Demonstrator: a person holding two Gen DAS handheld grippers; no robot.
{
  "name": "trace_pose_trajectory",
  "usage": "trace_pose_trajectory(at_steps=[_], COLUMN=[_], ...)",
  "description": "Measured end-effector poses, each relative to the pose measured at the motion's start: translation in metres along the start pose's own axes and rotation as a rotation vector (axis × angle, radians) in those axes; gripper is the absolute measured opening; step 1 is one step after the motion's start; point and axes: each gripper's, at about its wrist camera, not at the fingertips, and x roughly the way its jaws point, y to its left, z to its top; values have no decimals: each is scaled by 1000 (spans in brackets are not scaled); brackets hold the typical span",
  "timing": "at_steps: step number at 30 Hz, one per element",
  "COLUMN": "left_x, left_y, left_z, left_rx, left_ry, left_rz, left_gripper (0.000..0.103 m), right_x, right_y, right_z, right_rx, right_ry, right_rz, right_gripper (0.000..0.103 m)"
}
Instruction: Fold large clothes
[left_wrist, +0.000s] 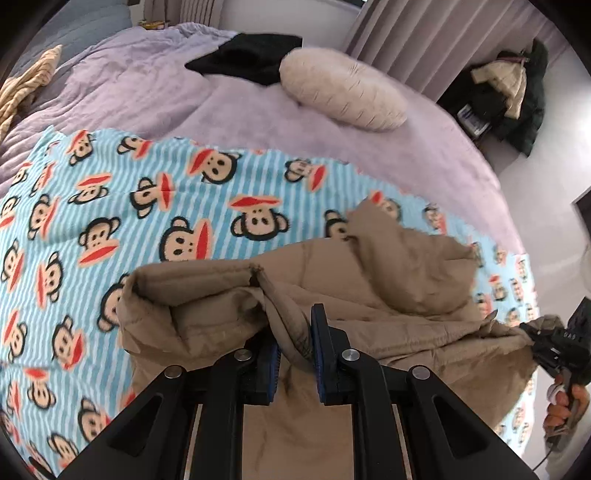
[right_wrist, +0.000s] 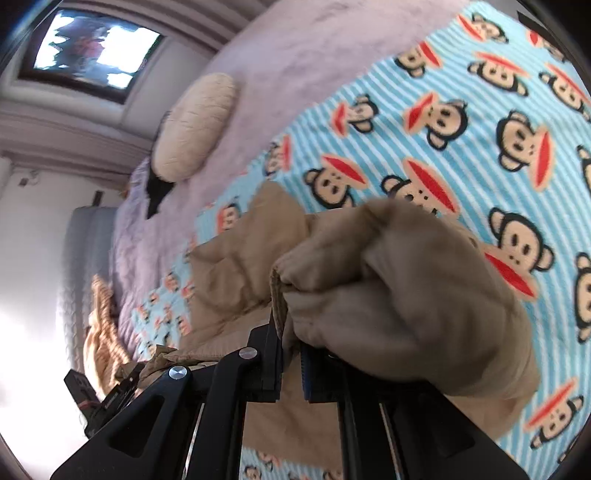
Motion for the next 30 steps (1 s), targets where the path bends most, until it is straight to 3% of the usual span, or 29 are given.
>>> trace_pose_trajectory(at_steps=[7, 9, 10, 11, 13, 15, 17, 18, 19, 20, 21, 22, 26, 29, 30], left_x=[65, 61, 53, 41, 16, 1, -4, -2, 5, 16, 29, 39, 84, 105, 111], left_y=[12, 14, 13, 11, 9, 7, 3, 0, -5, -10, -17, -21, -32, -17, -13], left_z=[15, 15, 13, 11, 8, 6, 4, 2, 0, -3, -8, -12, -14, 1, 7], left_rx=[-33, -50, -41, -23, 17, 46, 68, 83, 102, 123, 143, 160, 245, 173, 154], left_ry=[66, 49, 26, -16, -91, -103, -97, -76, -43, 2, 44, 60, 26, 0, -12], left_rz=[21, -3, -3, 18, 43, 51, 52, 41, 8, -19, -24, -17, 129, 150, 162], left_gripper=[17, 27, 62, 103, 102, 102, 102, 100, 88, 74, 70, 64, 62, 62, 62], right_x=[63, 71, 71, 70, 58, 42, 22, 19, 17, 19, 25, 32, 61, 62, 61], right_y=[-30, -33, -34, -33, -27, -20, -11, -6, -2, 3, 7, 9, 9, -7, -14], right_z=[22, 24, 24, 25, 25, 23, 16, 13, 8, 2, -3, -8, -16, 1, 9], right_rx=[91, 110, 118, 117, 84, 47, -8, -34, -67, -122, -165, -217, -383, -389, -371], right_ry=[29, 43, 47, 54, 56, 31, -5, 2, 13, 42, 72, 103, 105, 16, -15], right_rz=[-43, -44, -47, -48, -42, -36, -25, -23, -25, -39, -58, -92, -283, -353, -368], right_gripper=[8, 8, 9, 11, 21, 64, 67, 62, 54, 38, 29, 27, 17, 14, 9])
